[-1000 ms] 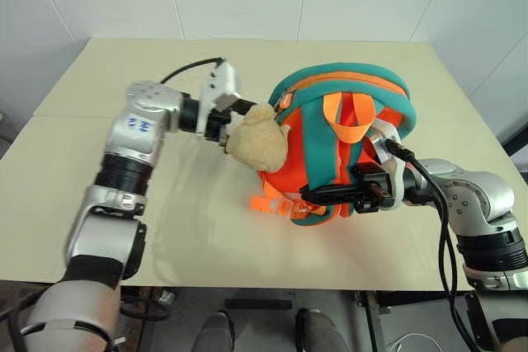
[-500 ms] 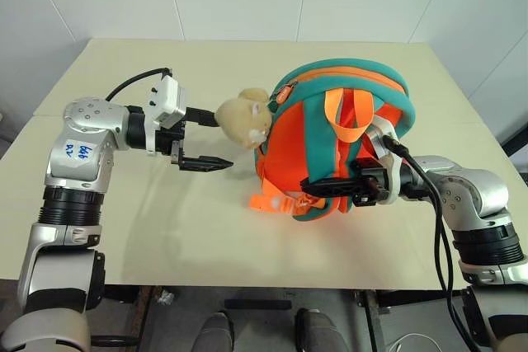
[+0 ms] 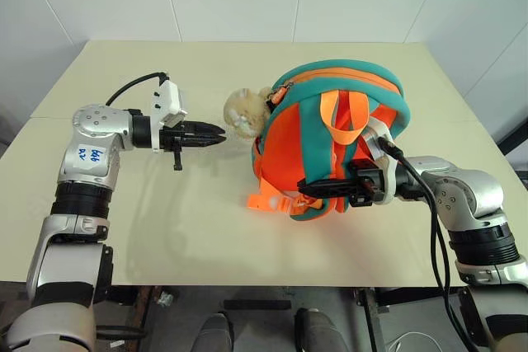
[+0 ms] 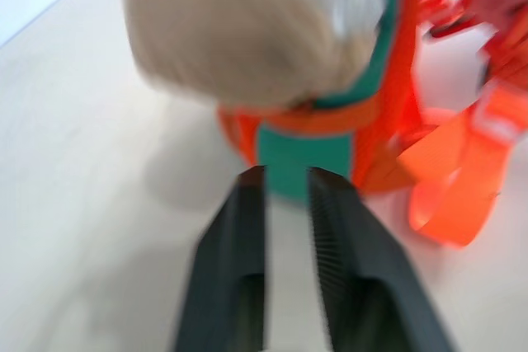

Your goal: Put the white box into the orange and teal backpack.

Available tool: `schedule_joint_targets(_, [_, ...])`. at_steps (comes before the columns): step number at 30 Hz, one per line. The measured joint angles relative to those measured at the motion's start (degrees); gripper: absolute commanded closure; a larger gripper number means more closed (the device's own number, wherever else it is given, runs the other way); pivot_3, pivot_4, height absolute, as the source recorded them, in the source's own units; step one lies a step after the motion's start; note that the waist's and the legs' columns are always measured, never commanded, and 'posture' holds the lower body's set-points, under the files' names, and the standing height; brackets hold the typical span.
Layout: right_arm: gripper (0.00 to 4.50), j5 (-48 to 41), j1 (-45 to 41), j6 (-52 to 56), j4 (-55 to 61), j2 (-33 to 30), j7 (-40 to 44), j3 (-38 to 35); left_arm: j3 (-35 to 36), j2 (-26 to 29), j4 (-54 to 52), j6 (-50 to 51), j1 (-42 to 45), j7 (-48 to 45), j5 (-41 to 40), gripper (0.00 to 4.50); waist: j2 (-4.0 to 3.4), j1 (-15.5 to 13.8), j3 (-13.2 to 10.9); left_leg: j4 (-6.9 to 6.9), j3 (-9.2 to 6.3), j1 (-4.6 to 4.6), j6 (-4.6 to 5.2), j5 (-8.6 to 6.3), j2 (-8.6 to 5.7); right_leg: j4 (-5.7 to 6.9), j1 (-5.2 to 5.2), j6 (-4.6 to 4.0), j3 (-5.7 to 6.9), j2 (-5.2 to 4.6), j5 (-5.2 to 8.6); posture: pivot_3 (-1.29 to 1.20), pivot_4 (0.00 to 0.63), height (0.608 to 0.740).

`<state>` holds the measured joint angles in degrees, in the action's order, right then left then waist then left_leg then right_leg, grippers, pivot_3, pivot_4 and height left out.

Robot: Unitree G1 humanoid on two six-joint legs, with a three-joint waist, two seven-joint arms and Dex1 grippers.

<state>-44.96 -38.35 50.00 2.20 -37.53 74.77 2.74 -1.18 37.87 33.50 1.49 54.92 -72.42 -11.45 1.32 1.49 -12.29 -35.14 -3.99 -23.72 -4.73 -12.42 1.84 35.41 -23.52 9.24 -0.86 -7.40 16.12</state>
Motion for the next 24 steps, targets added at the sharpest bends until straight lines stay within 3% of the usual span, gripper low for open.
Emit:
schedule_joint_targets(7, [4.33,0.00,0.65,-0.17,0.41,0.17,-1.20,-0.50,-0.13,-7.66,10.23,-7.12,5.88,2.61,1.85,4.47,0.01,-0.29,0.00,-0.02,0.00,-0.04,0.00,0.00,-0.01,-0.03,0.00,0.02,0.01,-0.01,-0.01,0.00,0.150,0.740])
schedule_joint_targets(17, [4.33,-0.31,2.61,-0.17,2.27,0.17,-3.20,-1.27,-1.56,-13.86,9.60,-6.17,5.89,-0.98,0.41,4.47,0.02,-0.09,0.00,-0.04,0.00,-0.06,0.00,0.00,-0.02,-0.03,0.00,0.02,0.01,-0.01,-0.01,0.00,0.150,0.740])
schedule_joint_targets(24, [4.33,-0.45,3.11,-0.21,2.48,0.17,-4.20,-1.52,-1.60,-15.87,0.87,0.60,5.88,-2.43,-3.31,4.47,0.03,0.03,-0.01,-0.04,0.00,-0.06,0.00,0.00,-0.02,-0.05,0.00,0.03,0.00,-0.01,-0.01,0.00,0.150,0.740])
